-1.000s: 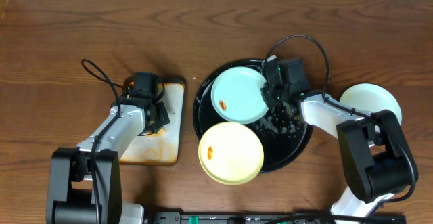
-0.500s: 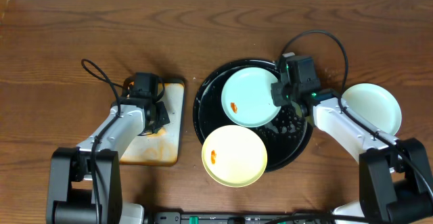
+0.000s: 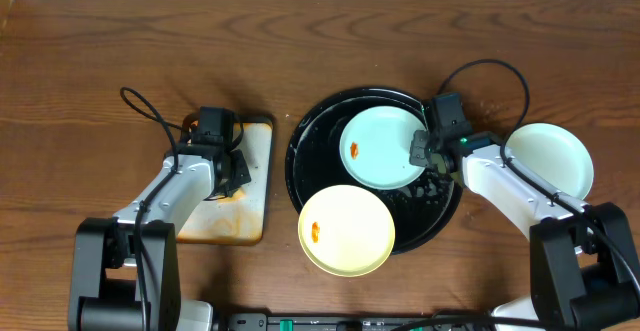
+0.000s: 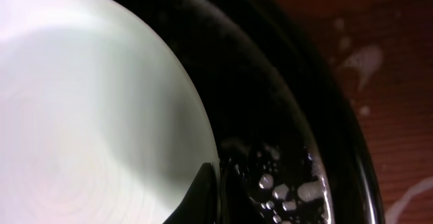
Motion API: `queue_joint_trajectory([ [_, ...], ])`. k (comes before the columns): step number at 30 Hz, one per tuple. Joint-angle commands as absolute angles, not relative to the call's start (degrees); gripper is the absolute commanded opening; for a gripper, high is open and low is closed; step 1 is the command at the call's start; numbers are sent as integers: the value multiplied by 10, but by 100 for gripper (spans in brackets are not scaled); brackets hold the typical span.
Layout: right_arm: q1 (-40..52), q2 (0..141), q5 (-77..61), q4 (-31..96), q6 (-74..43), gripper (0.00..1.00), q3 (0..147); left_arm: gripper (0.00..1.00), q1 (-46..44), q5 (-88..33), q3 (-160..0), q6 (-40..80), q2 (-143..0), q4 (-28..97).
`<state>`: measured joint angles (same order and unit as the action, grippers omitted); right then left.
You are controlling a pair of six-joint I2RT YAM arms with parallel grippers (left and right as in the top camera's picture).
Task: Clean dirty plates on tray and stack at the side
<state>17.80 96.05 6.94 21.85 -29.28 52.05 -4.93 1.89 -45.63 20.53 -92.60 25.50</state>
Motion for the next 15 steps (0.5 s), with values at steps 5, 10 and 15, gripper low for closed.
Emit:
queue_joint_trajectory([
  [5, 171, 966, 90, 153, -239, 30, 520, 8, -47, 19, -445, 201, -950, 251],
  [10, 161, 966, 81, 147, -154, 36, 520, 8, -47, 19, -446, 190, -950, 253],
  [15, 148, 965, 44, 156, -115, 35, 520, 8, -47, -10, -477, 161, -932, 307],
])
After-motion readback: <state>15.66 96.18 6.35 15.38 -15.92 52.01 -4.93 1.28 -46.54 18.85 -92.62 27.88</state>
